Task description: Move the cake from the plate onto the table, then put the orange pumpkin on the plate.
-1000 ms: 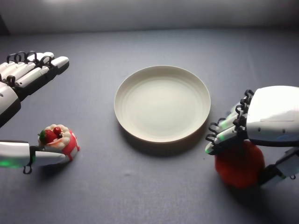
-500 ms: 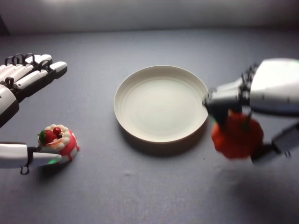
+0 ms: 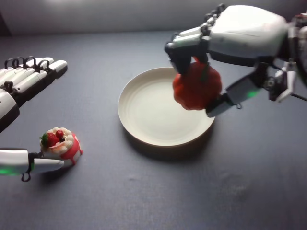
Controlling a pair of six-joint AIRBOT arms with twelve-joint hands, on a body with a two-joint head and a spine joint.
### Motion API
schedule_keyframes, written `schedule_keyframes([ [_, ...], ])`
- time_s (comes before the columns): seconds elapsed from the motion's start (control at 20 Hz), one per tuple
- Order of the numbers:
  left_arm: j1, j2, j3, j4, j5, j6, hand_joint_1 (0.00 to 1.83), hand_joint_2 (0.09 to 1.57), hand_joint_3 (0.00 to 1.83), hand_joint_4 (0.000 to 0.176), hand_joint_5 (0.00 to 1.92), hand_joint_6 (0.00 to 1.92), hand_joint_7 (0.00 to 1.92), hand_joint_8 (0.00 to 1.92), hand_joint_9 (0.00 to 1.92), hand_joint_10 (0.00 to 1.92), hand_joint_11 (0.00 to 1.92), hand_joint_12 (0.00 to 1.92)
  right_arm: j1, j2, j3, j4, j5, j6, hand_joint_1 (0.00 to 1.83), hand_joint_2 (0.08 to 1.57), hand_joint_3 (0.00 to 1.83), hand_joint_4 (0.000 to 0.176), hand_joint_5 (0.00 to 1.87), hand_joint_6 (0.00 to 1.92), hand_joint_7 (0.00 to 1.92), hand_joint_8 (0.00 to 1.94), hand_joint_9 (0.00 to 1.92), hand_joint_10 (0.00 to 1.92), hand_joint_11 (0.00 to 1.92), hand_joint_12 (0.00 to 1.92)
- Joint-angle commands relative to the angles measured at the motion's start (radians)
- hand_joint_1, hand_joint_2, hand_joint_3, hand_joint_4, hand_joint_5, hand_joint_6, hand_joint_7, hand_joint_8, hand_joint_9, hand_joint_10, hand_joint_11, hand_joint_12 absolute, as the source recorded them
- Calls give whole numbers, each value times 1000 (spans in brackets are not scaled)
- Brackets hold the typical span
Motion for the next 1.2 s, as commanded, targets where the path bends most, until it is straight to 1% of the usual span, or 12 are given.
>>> schedule_keyframes([
  [0.0, -4, -4, 2, -8, -128, -2, 805, 831, 1, 80, 0, 0, 0, 0, 0, 0, 0, 235, 18, -13, 17, 35, 30, 4, 1230, 970, 0, 0, 594, 1676, 688, 1862, 840, 1918, 975, 1921],
  [0.15, -4, -9, 2, -8, -133, -4, 763, 823, 0, 107, 0, 0, 0, 0, 0, 0, 0, 310, 22, -100, 82, 20, -45, 3, 1197, 1004, 5, 0, 599, 1702, 723, 1835, 854, 1918, 966, 1921],
  [0.2, -4, -9, 2, -7, -136, -5, 746, 814, 0, 134, 0, 0, 0, 0, 0, 0, 0, 328, 22, -113, 93, 18, -65, 3, 1036, 1163, 12, 29, 739, 1390, 634, 1560, 813, 1713, 923, 1880],
  [0.3, -5, -10, 2, -7, -140, -6, 724, 817, 0, 145, 0, 0, 0, 0, 5, 1, 0, 431, 21, -137, 109, -8, -105, 3, 874, 1042, 0, 0, 547, 543, 615, 674, 697, 905, 651, 1342],
  [0.35, -5, -10, 2, -7, -140, -6, 714, 822, 1, 147, 0, 0, 0, 0, 10, 2, 0, 488, 21, -146, 114, -11, -112, 3, 743, 1022, 0, 37, 446, 268, 484, 393, 526, 732, 333, 1326],
  [0.45, -4, -10, 2, -7, -140, -7, 725, 831, 3, 143, 0, 0, 0, 0, 2, 0, 0, 464, 21, -155, 119, -20, -115, 3, 600, 1008, 0, 61, 302, 28, 358, 73, 324, 449, 31, 1192],
  [0.5, -4, -11, 2, -7, -140, -9, 726, 828, 1, 145, 0, 0, 0, 0, 3, 1, 0, 461, 21, -155, 119, -24, -115, 3, 598, 986, 0, 83, 245, 5, 300, 17, 300, 202, 5, 940],
  [0.75, -2, -12, 1, -8, -146, -13, 722, 818, 0, 144, 0, 0, 0, 0, 0, 0, 0, 413, 22, -137, 81, -28, -102, 3, 698, 929, 0, 64, 225, 1, 243, 1, 278, 3, 0, 884],
  [0.85, 3, -12, -2, -9, -162, -20, 772, 833, 4, 103, 0, 0, 0, 0, 6, 1, 0, 436, 22, -87, 42, 2, -60, 4, 624, 917, 0, 71, 169, 0, 252, 2, 328, 13, 0, 957],
  [1.0, 11, -12, -6, -11, -187, -34, 773, 837, 3, 114, 0, 0, 0, 0, 4, 0, 0, 366, 21, 24, -27, 75, 46, 3, 686, 878, 0, 60, 121, 1, 167, 2, 208, 3, 0, 841],
  [1.05, 19, -12, -8, -15, -203, -39, 783, 839, 3, 121, 0, 0, 0, 0, 6, 0, 0, 339, 12, 66, -57, 101, 84, -12, 708, 873, 0, 95, 70, 3, 116, 7, 126, 9, 0, 630],
  [1.15, 40, -10, -12, -26, -231, -49, 795, 823, 0, 142, 0, 0, 0, 0, 0, 0, 0, 289, -20, 121, -101, 168, 151, -56, 685, 897, 3, 102, 50, 0, 125, 5, 102, 3, 0, 324],
])
